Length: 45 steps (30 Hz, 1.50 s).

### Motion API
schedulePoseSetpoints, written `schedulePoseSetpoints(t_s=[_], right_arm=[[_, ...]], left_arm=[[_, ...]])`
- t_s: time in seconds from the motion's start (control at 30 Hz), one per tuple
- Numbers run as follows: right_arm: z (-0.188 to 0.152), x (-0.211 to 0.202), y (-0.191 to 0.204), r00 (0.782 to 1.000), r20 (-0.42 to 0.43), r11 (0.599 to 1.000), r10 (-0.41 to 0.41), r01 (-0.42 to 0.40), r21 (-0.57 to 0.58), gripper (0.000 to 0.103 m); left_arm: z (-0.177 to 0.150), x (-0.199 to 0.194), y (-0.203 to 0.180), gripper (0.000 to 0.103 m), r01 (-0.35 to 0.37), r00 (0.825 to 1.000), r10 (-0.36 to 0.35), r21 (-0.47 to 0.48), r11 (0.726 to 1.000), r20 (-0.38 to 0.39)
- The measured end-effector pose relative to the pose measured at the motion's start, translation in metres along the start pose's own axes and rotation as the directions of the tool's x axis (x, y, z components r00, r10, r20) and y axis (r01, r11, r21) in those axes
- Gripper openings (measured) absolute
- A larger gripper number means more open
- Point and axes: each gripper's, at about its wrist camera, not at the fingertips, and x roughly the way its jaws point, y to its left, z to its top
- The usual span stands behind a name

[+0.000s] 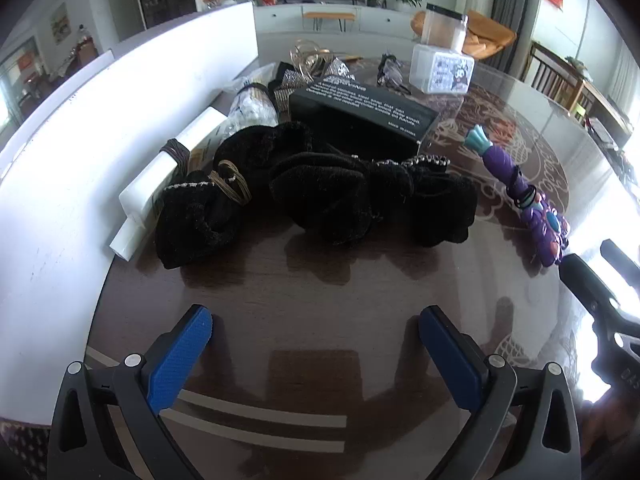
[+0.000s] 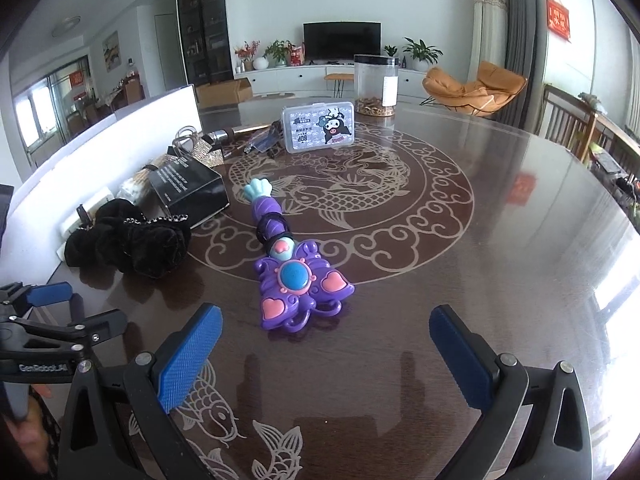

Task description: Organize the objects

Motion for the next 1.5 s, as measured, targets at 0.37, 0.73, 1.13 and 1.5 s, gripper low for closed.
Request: schedulePoseSetpoints(t_s=[0.37, 0.73, 1.13, 1.5], right_arm=[[-0.002, -0.019, 0.002, 0.994, 0.104, 0.999, 0.034, -0.033, -0.007, 0.103], [-0.003, -0.018, -0.002, 0.996, 0.091, 1.000, 0.012, -0.013, 0.006, 0.103], [-0.002, -0.015, -0.002, 0.997, 0.074, 1.000, 0.010, -0.011, 0.003, 0.103], [-0.001, -0.015, -0.002, 0.998, 0.068, 1.000, 0.002, -0.002, -0.003, 0.103]], left_arm=[[-0.002, 0.003, 0.001, 0.103, -0.002, 0.995, 0.002, -0.002, 1.000, 0.097], [-0.001, 0.004, -0.005, 0.103, -0.023, 0.996, 0.025, -0.027, 0.999, 0.081], [0.003, 0.008, -0.008, 0.103, -0.036, 0.997, 0.040, -0.049, 0.998, 0.071], [0.004, 0.010, -0.008, 0.103, -0.041, 0.997, 0.044, -0.055, 0.998, 0.067]])
